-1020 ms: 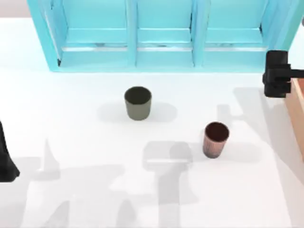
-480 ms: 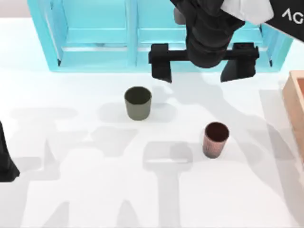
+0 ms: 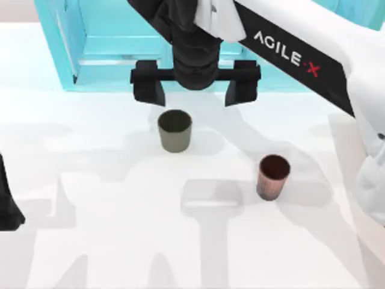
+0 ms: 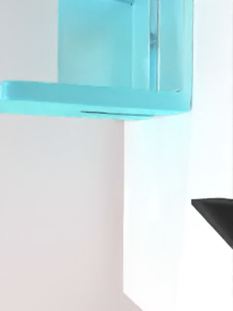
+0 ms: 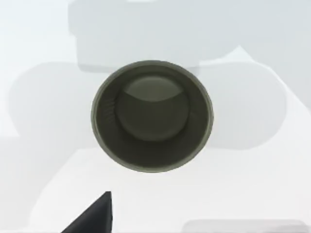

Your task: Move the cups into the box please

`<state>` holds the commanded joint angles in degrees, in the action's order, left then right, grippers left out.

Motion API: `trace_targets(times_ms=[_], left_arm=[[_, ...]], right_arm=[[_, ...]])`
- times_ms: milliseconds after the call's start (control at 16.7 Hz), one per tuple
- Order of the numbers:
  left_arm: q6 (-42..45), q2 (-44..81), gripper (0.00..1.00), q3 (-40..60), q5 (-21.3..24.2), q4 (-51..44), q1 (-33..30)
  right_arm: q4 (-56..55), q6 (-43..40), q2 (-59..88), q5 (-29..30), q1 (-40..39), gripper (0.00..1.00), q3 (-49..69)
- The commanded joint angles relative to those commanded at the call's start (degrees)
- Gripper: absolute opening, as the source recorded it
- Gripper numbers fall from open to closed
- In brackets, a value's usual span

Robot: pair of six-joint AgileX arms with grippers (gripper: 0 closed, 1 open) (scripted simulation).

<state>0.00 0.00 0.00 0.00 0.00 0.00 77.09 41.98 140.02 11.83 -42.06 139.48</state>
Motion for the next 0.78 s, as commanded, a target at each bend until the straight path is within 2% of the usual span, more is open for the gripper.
trace_targets(times_ms=[480,780], left_arm=[[0.0,0.0,1.0,0.0,0.0,0.0,0.0],[0.0,0.0,1.0,0.0,0.0,0.0,0.0]], right_arm=[[0.1,0.4,1.3,0.1,0.0,1.0,1.7],[-9.0,-0.7,4.0,0.0,0.9,1.0,-4.2]])
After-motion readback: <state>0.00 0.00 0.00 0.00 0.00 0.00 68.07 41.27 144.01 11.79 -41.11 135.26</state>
